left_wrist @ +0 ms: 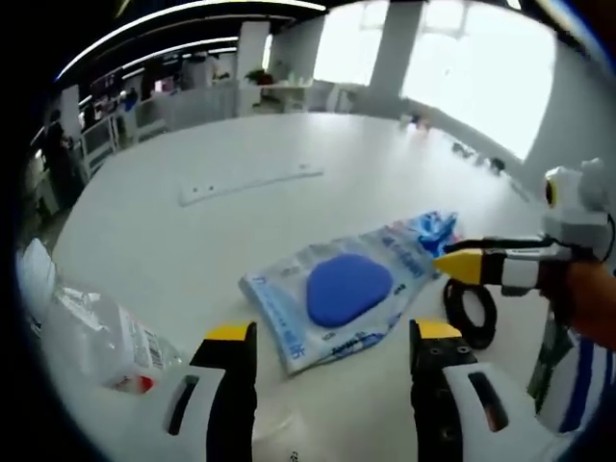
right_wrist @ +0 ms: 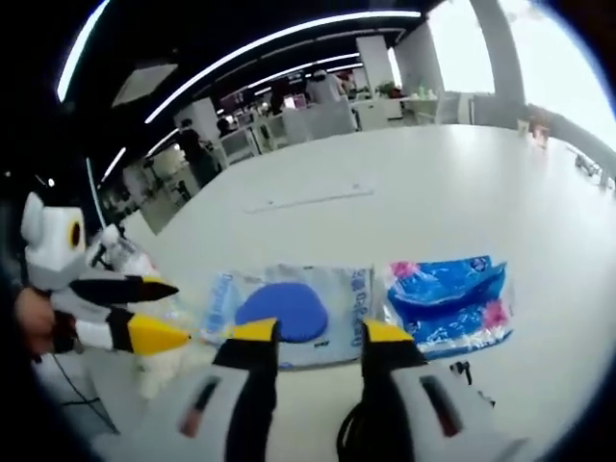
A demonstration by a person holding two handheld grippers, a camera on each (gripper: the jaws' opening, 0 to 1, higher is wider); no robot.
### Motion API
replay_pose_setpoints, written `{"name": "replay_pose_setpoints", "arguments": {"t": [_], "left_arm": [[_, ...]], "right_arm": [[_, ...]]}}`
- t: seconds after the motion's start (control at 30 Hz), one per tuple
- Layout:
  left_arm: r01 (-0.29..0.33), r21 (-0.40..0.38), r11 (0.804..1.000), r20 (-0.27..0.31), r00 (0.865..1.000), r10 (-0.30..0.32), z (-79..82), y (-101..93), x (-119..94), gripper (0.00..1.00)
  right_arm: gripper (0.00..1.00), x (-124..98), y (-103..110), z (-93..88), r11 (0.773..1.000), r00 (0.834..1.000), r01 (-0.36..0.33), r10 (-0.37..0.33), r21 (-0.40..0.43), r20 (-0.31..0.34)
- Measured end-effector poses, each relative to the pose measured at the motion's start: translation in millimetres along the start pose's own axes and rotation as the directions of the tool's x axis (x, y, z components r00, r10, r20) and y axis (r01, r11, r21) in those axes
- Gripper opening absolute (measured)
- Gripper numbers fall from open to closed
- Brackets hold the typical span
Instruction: Arrange the tabletop items into an orderly group along one side of the table until the central work area is clear of visible clutter.
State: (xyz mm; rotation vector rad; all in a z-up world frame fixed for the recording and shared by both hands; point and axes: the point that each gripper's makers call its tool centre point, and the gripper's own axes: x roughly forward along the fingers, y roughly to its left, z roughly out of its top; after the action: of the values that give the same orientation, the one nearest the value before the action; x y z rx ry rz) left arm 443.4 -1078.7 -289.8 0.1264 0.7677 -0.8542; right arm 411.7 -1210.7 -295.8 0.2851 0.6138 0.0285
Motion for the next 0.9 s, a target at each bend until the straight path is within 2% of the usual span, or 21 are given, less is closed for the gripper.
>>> {"name": "replay_pose_setpoints", "arguments": {"t": [0.03, 0.1, 0.17, 0.23, 0.3, 0.37, 0.43, 0.5, 0.53, 0.6, 0.67, 0.73, 0.8, 0.9], "left_arm": [[0.033, 0.0, 0.999, 0.024, 0.999, -0.033, 3.8, -5.0, -4.0, 0.63], [0.055, -0.011, 0.998, 0.037, 0.998, -0.055, 5.6, -7.4, -9.3, 0.65], [0.114, 0.002, 0.994, 0.08, 0.99, -0.113, 12.6, -15.6, -16.7, 0.67], [0.109, 0.0, 0.994, 0.074, 0.991, -0.109, 11.0, -13.3, -24.1, 0.66], [0.146, 0.008, 0.989, 0.109, 0.983, -0.146, 16.3, -17.7, -33.9, 0.67], [0.152, 0.01, 0.988, 0.113, 0.982, -0.153, 16.8, -16.2, -42.4, 0.69], [0.212, 0.022, 0.977, 0.18, 0.96, -0.213, 27.8, -26.4, -51.3, 0.72], [0.225, 0.054, 0.973, 0.165, 0.959, -0.231, 23.8, -27.8, -62.6, 0.71], [0.244, 0.072, 0.967, 0.182, 0.95, -0.254, 24.7, -30.3, -69.5, 0.72], [0.27, 0.053, 0.961, 0.202, 0.94, -0.275, 25.0, -30.6, -79.3, 0.73], [0.292, 0.067, 0.954, 0.217, 0.929, -0.299, 25.2, -32.9, -90.1, 0.73], [0.302, 0.076, 0.95, 0.222, 0.924, -0.311, 24.6, -34.2, -98.6, 0.75], [0.323, 0.088, 0.942, 0.248, 0.909, -0.335, 26.5, -37.3, -110.7, 0.77], [0.342, 0.094, 0.935, 0.272, 0.894, -0.355, 26.4, -37.9, -128.7, 0.8]], "right_arm": [[0.34, -1.2, 2.1, 1.0, 1.0, 1.0, -0.01, 0.01, -0.011, -0.002], [0.37, -2.9, 7.0, 4.4, 0.999, 0.999, -0.041, 0.041, -0.023, 0.007], [0.39, -4.3, 11.0, 6.7, 0.997, 0.998, -0.064, 0.064, -0.037, 0.009], [0.4, -7.2, 15.1, 10.9, 0.995, 0.996, -0.083, 0.084, -0.053, 0.018], [0.41, -9.4, 19.8, 13.4, 0.993, 0.995, -0.101, 0.103, -0.063, 0.021], [0.42, -11.5, 25.6, 15.9, 0.989, 0.991, -0.126, 0.129, -0.079, 0.025], [0.45, -13.5, 31.2, 18.0, 0.985, 0.988, -0.148, 0.152, -0.089, 0.033], [0.45, -15.9, 38.4, 17.2, 0.978, 0.983, -0.18, 0.183, -0.104, 0.019], [0.46, -17.4, 40.8, 18.8, 0.975, 0.981, -0.186, 0.191, -0.121, 0.024], [0.46, -19.9, 46.3, 19.6, 0.97, 0.976, -0.212, 0.216, -0.123, 0.022], [0.46, -22.7, 52.9, 21.8, 0.962, 0.969, -0.239, 0.244, -0.13, 0.027], [0.47, -25.3, 61.1, 23.3, 0.949, 0.959, -0.274, 0.282, -0.153, 0.028], [0.49, -28.7, 70.9, 24.9, 0.936, 0.946, -0.316, 0.323, -0.156, 0.026], [0.51, -33.3, 79.8, 27.9, 0.92, 0.931, -0.356, 0.365, -0.161, 0.024]]}}
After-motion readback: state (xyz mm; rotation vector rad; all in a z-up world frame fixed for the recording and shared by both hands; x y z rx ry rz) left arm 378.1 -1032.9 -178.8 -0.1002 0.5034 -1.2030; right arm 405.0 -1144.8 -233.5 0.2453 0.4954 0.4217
